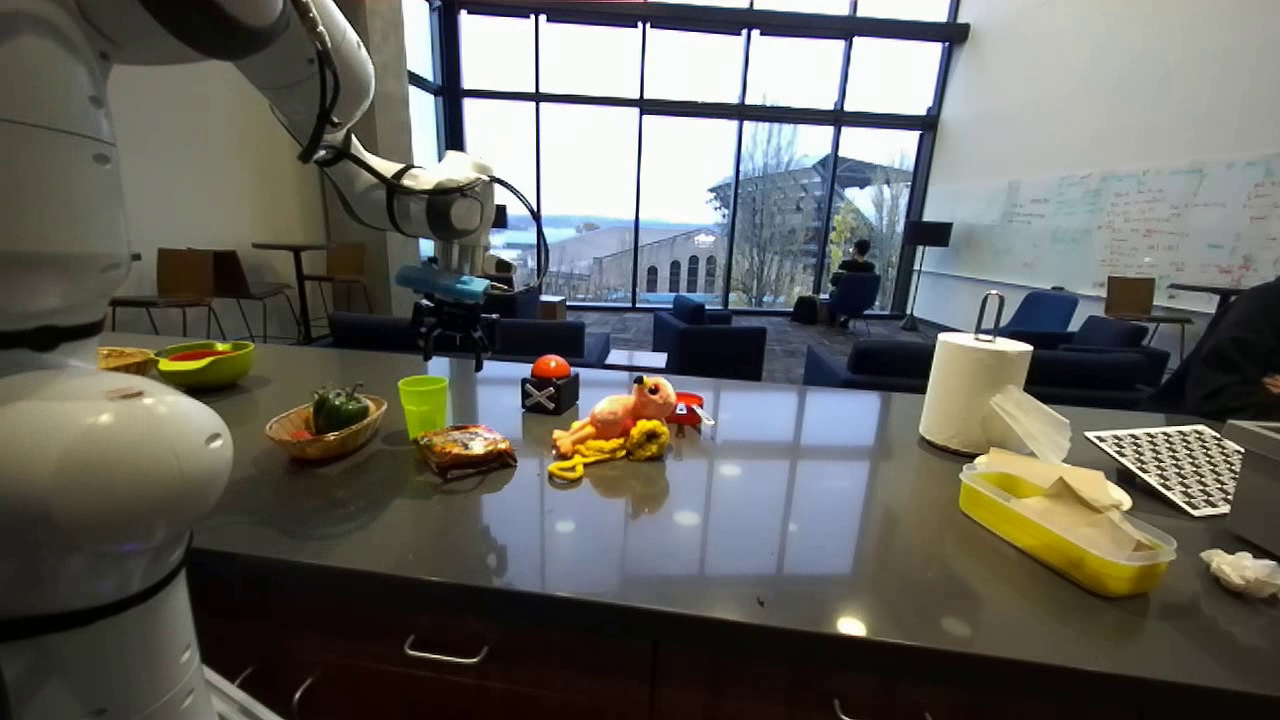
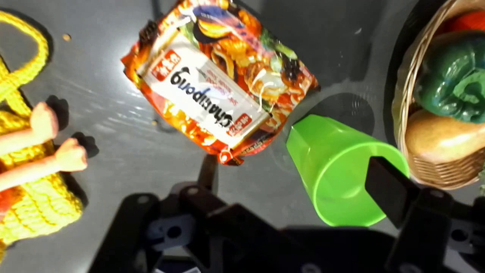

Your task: Move the yellow cup to the right.

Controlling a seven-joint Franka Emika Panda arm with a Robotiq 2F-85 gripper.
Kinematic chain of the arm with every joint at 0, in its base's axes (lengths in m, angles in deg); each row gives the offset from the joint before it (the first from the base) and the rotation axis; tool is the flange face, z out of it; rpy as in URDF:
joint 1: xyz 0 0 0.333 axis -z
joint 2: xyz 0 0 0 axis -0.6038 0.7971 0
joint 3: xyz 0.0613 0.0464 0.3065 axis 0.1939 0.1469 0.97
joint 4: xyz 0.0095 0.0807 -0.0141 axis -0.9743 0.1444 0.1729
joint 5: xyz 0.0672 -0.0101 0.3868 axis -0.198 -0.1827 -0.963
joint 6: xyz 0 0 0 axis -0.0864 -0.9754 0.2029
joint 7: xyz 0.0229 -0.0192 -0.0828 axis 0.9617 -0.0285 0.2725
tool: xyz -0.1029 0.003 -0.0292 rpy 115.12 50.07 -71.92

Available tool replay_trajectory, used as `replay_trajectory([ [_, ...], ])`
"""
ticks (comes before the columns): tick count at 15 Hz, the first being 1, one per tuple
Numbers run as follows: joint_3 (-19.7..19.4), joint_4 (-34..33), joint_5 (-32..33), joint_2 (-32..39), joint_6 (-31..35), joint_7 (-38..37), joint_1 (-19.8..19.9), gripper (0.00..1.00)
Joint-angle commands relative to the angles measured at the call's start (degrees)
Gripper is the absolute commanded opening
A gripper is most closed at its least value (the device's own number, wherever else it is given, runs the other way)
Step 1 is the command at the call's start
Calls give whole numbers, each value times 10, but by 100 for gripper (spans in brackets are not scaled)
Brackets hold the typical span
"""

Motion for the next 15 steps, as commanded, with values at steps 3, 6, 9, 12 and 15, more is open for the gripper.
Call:
replay_trajectory([
  [3,26,-69,-3,100,85,-56,-12,100],
  [6,30,-83,10,136,114,-81,-19,100],
  [9,26,-89,23,158,118,-103,-23,100],
  [12,25,-83,24,156,109,-114,-19,100],
  [15,23,-79,26,147,105,-120,-19,69],
])
